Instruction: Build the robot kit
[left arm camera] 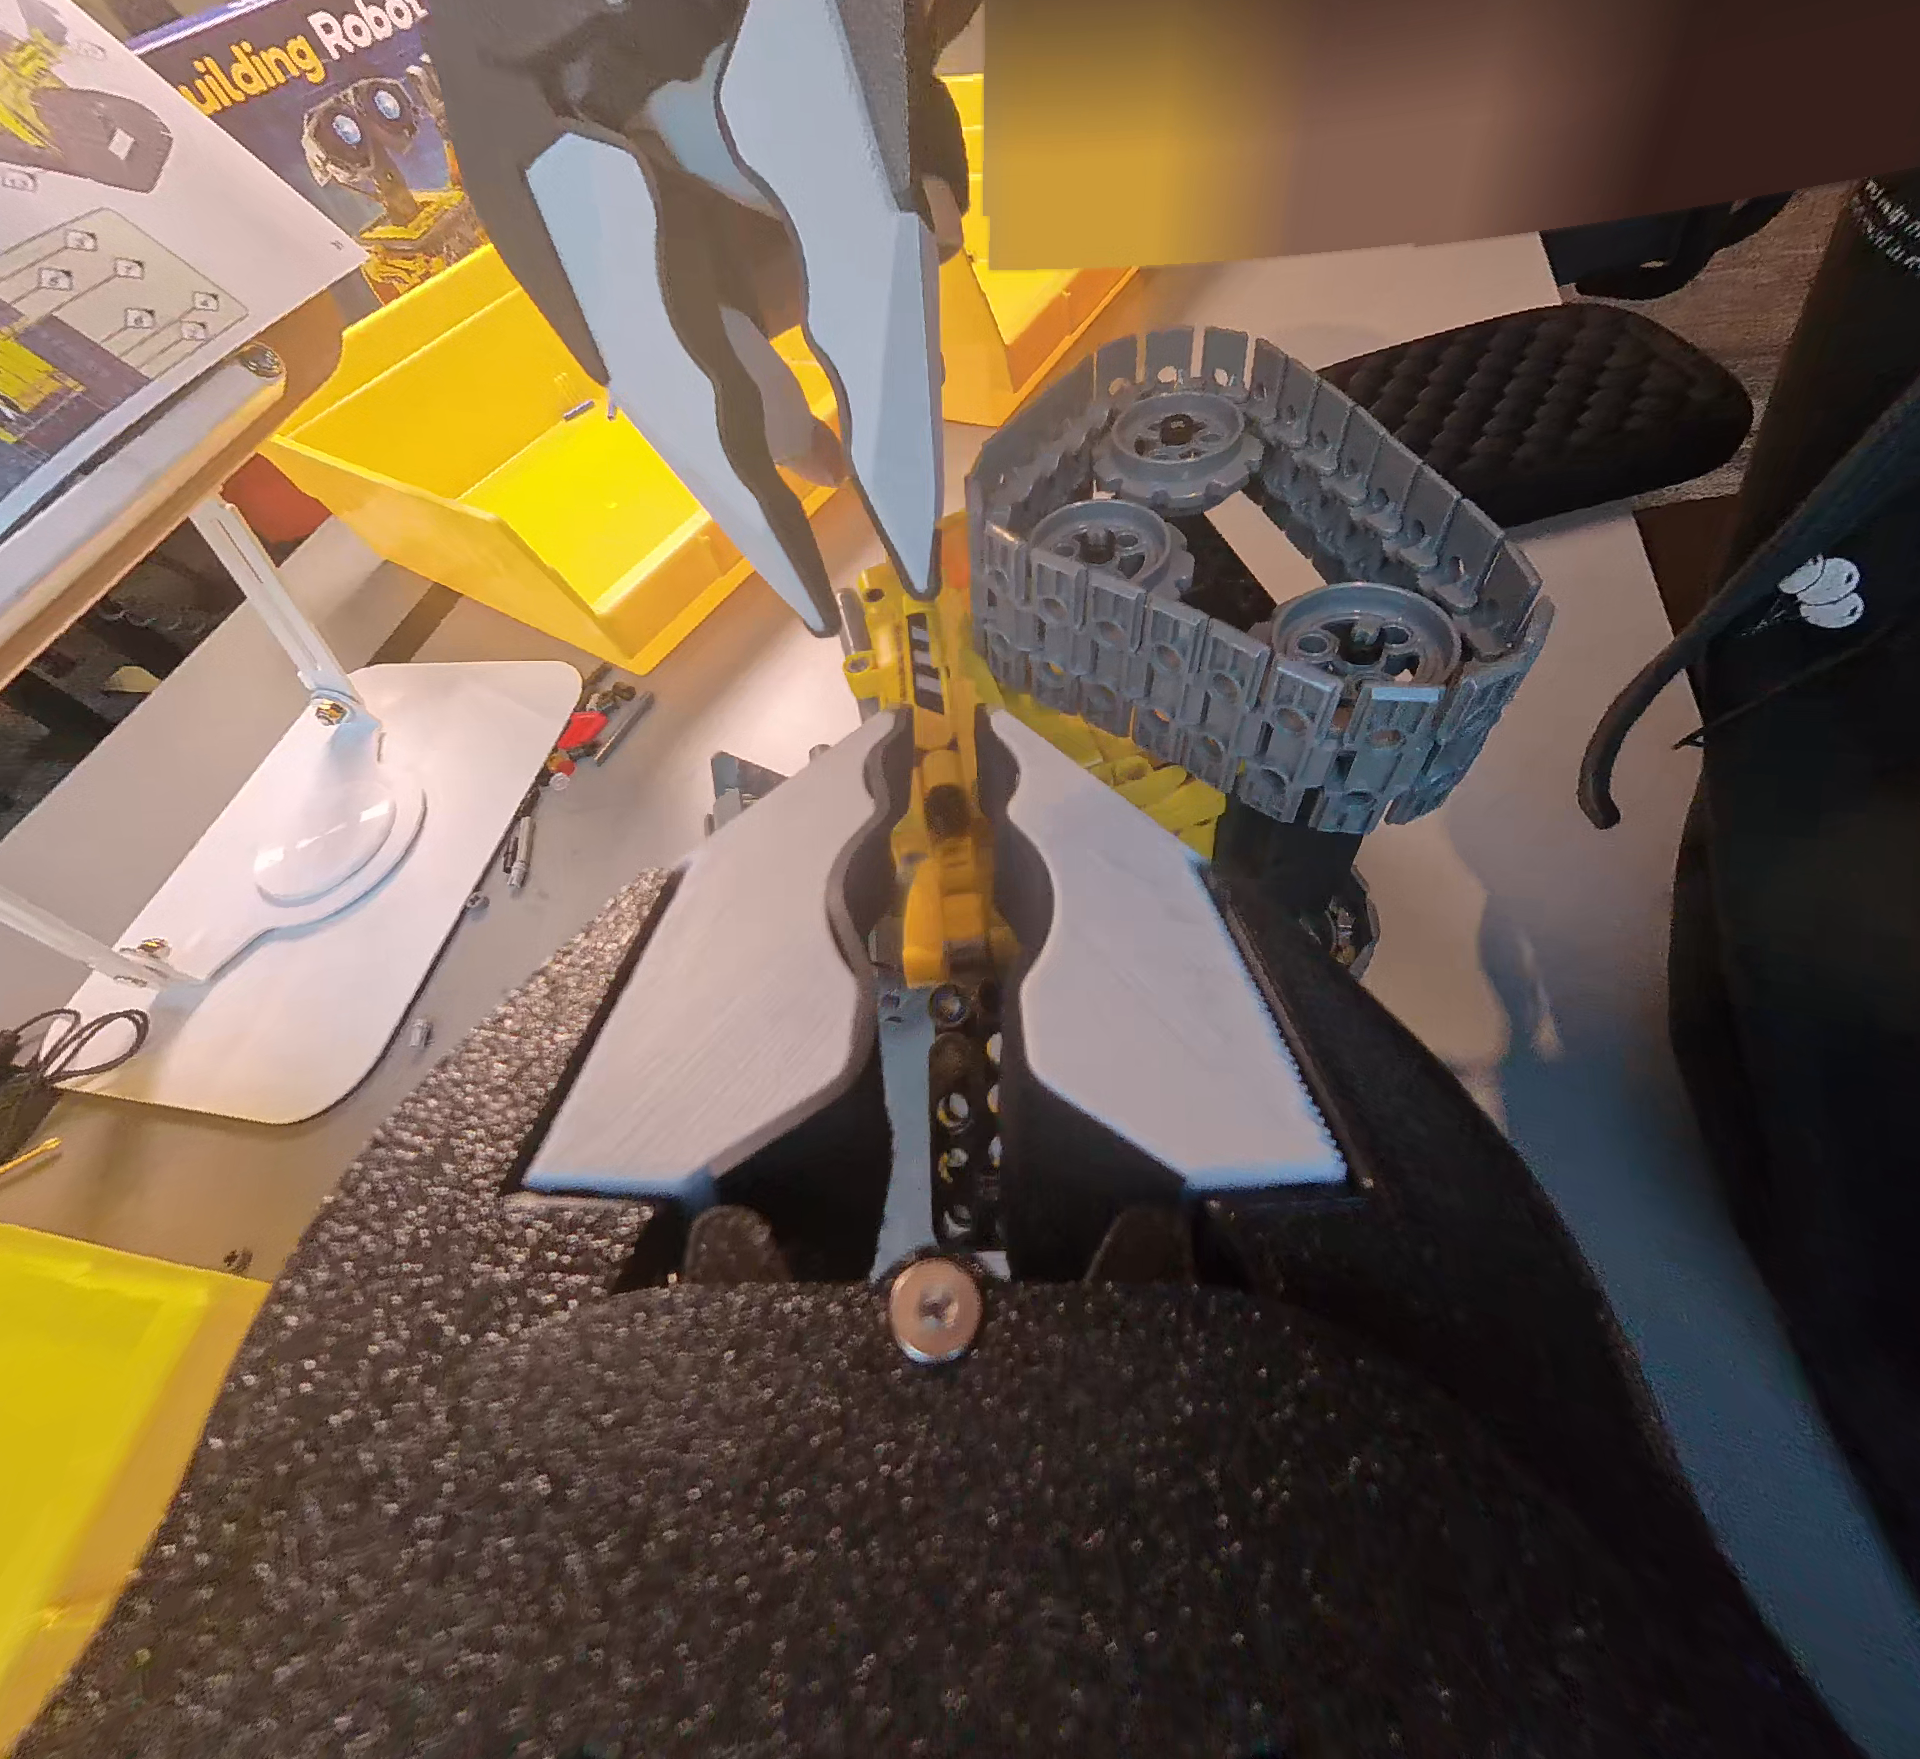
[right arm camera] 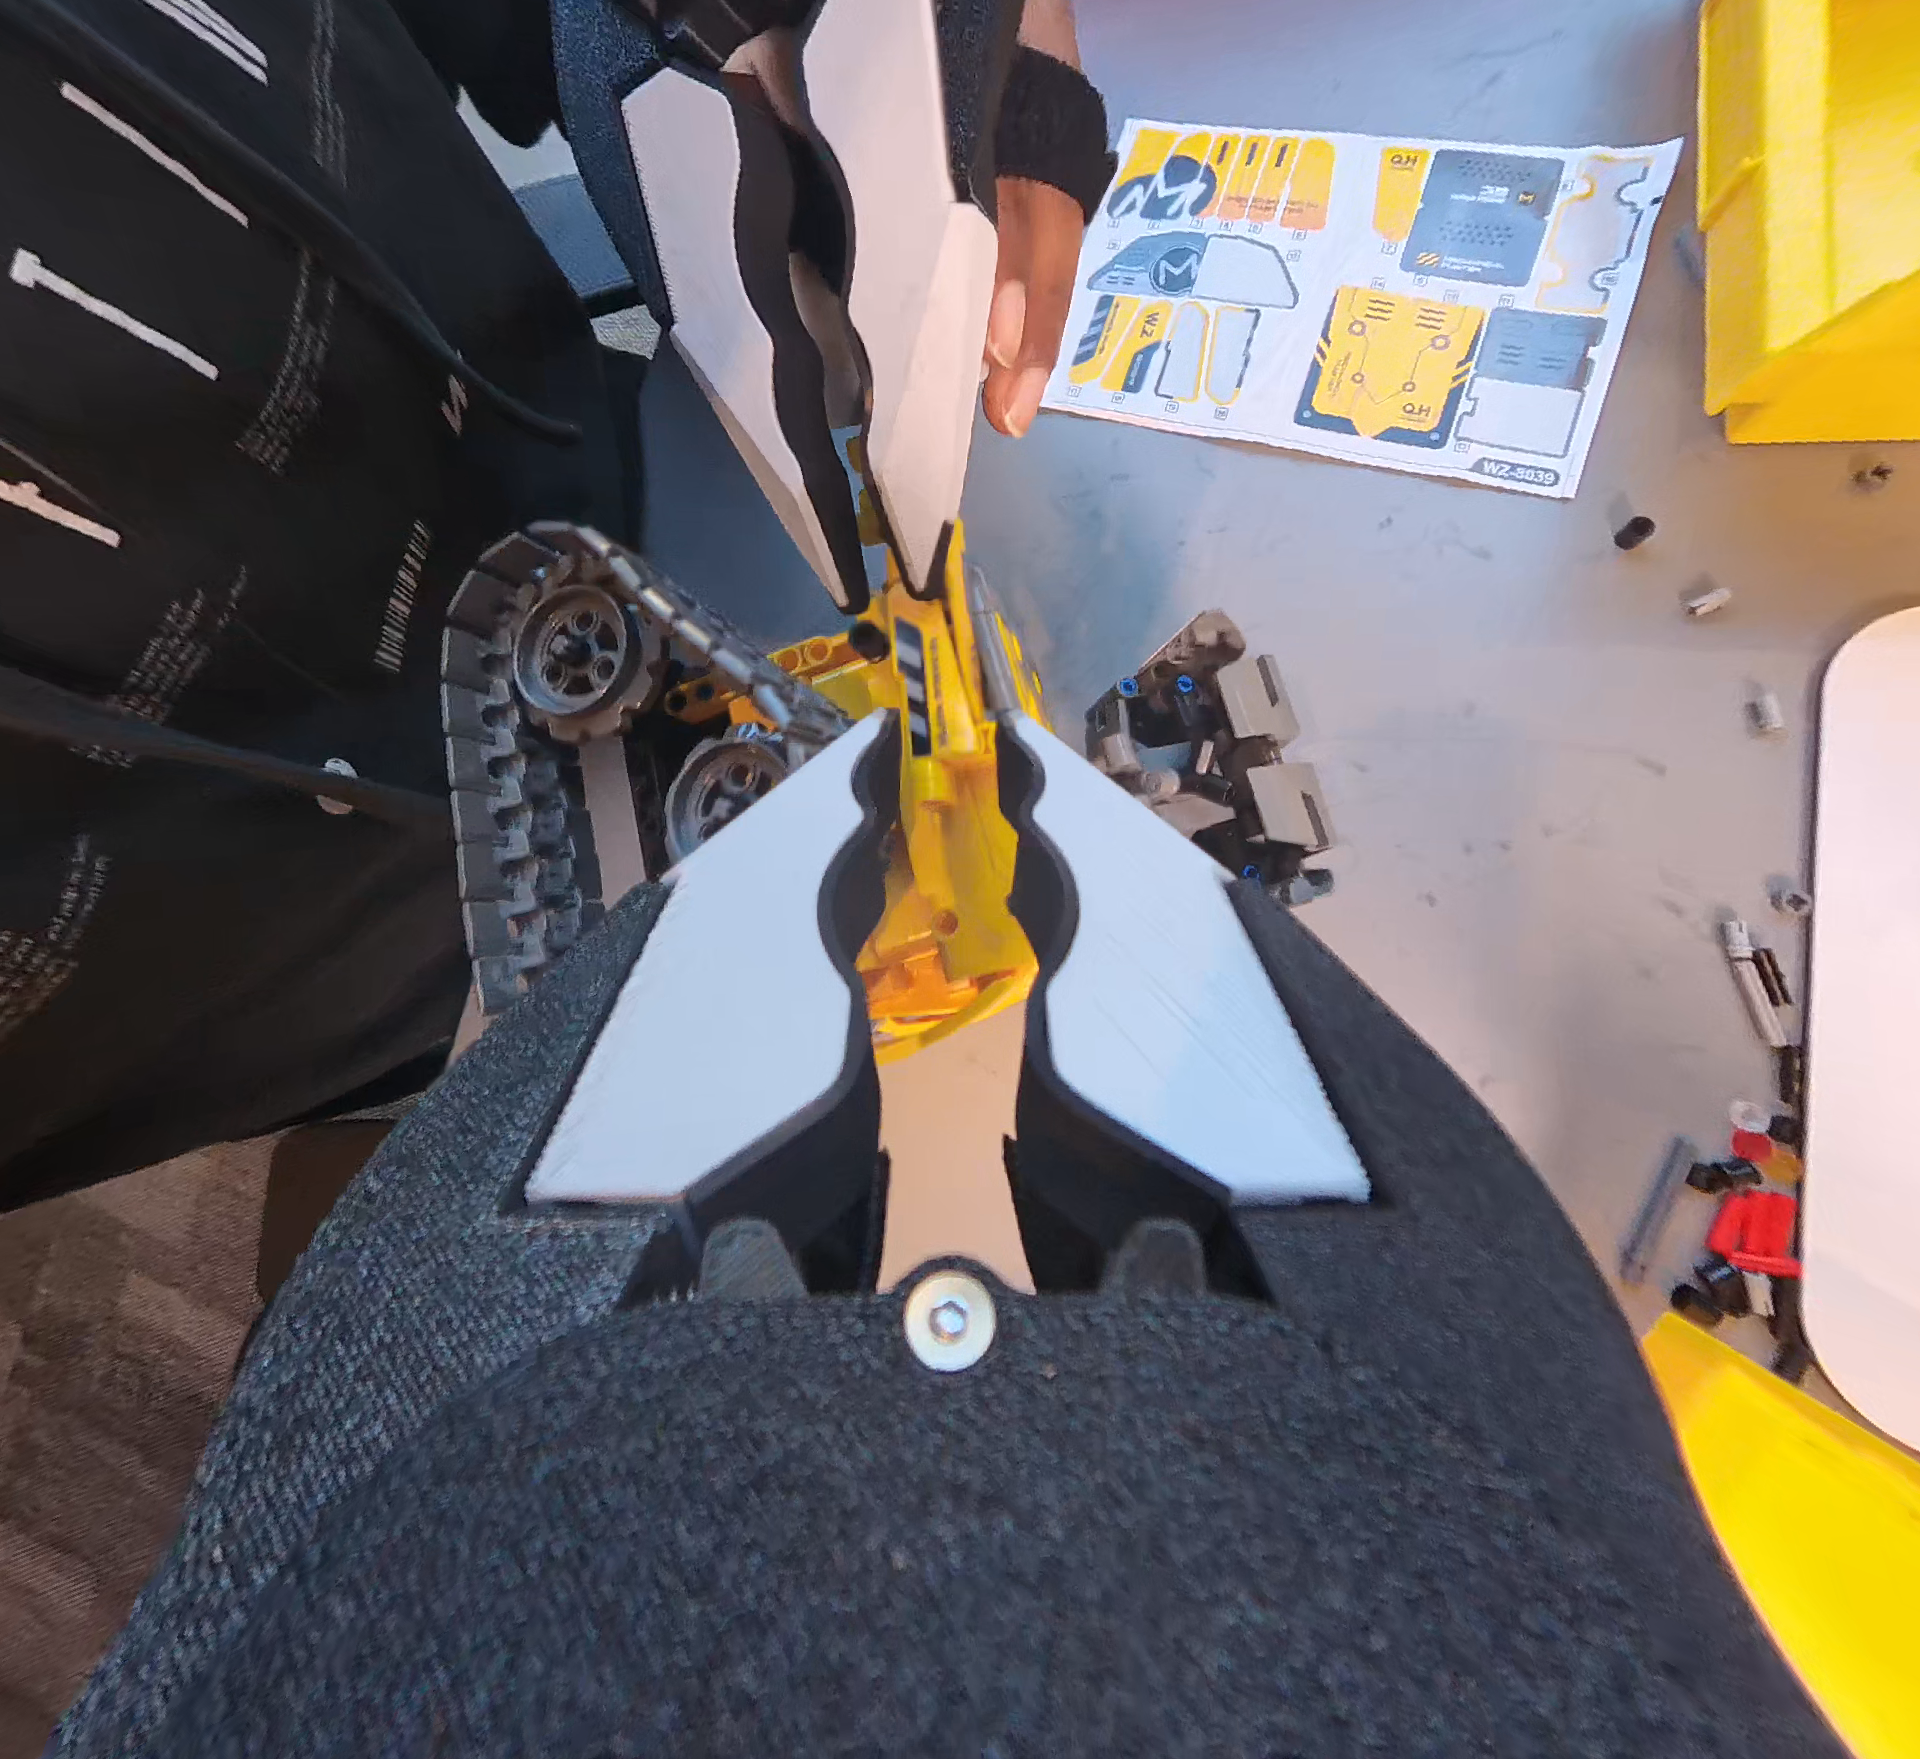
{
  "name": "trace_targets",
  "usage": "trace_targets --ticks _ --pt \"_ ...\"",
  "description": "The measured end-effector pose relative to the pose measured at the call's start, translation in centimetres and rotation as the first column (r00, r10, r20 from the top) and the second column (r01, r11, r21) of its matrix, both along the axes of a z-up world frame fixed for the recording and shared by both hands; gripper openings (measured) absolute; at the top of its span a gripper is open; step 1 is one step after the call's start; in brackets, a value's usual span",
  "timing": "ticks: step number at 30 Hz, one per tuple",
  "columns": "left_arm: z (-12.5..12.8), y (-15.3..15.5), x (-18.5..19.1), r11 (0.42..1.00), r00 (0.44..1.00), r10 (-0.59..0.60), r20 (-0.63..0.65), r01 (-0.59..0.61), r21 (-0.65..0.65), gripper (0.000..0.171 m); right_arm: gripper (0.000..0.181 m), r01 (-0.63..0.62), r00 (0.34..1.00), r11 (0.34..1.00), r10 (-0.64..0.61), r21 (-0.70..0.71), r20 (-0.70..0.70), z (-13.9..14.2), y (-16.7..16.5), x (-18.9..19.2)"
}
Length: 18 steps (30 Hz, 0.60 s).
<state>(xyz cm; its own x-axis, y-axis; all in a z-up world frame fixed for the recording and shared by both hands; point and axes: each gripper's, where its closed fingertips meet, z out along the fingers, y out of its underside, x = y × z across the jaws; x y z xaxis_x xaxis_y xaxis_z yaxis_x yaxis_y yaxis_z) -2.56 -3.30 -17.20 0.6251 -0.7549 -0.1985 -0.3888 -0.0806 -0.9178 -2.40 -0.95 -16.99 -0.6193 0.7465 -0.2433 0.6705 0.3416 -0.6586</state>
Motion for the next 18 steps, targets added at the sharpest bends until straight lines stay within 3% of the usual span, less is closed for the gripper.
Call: trace_targets --ticks 5,11,18 --pt "1.4 0.0 -0.6 0.999 0.992 0.02 0.127 -0.014 -0.048 0.01 0.016 0.014 0.997 0.996 -0.007 -0.084 0.079 -0.6 -0.9 -0.4" --pt "-0.2 1.0 -0.4 0.95 0.948 0.082 0.309 0.019 -0.311 0.014 0.014 0.045 0.992 0.989 -0.027 -0.144 0.125 -1.0 -1.0 -0.3" --pt "-0.5 0.9 -0.1 0.916 0.928 0.081 0.364 0.074 -0.393 0.013 0.014 0.052 0.992 0.989 -0.035 -0.135 0.125 -0.9 -0.8 0.0"
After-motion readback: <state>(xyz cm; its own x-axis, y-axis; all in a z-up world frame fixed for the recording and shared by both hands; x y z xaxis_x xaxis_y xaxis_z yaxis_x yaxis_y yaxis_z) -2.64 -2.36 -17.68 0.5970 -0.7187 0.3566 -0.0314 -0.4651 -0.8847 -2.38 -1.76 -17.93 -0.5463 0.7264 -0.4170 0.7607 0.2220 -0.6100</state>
